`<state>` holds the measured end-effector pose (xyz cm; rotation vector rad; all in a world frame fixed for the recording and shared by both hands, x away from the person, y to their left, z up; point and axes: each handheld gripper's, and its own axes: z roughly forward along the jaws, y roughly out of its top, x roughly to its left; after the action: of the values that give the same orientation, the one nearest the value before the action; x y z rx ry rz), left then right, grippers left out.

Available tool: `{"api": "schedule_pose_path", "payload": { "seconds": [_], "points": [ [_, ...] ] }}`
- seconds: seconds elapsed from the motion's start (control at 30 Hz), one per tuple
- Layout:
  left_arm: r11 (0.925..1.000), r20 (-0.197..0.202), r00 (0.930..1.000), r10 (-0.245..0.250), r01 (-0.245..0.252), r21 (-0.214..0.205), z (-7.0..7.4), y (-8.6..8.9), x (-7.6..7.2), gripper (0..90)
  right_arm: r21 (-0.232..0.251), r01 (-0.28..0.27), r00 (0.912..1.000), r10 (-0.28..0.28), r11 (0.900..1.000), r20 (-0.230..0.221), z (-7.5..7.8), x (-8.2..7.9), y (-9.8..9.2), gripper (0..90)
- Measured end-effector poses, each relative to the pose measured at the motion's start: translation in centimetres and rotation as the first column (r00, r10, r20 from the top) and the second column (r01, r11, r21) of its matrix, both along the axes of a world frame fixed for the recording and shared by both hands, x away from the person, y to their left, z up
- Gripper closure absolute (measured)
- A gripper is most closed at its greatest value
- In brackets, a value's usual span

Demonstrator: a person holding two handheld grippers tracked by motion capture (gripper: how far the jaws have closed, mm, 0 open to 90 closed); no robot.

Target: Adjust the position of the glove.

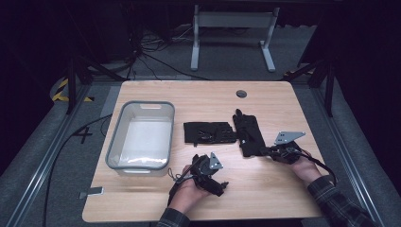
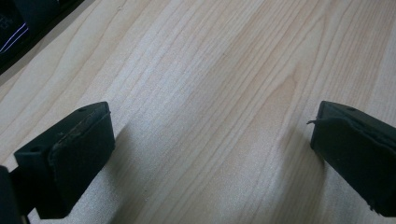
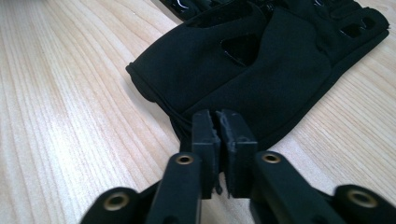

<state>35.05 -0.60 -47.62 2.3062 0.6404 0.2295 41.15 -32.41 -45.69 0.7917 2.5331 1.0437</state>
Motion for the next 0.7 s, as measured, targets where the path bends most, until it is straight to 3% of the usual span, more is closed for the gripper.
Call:
{"api": "schedule_pose_path", "payload": {
  "seconds": [0.4, 0.7],
  "points": [
    [1.0, 0.0, 1.0, 0.0, 0.0, 0.0, 0.0, 0.0, 0.0, 0.0, 0.033, 0.057, 0.9979, -0.058, 0.9978, 0.029, 1.4, -0.4, -2.0, 88.1],
    [1.0, 0.0, 1.0, 0.0, 0.0, 0.0, 0.0, 0.0, 0.0, 0.0, 0.043, 0.08, 0.9968, -0.08, 0.9959, 0.003, 1.4, -1.5, -3.9, 88.0]
  ]
}}
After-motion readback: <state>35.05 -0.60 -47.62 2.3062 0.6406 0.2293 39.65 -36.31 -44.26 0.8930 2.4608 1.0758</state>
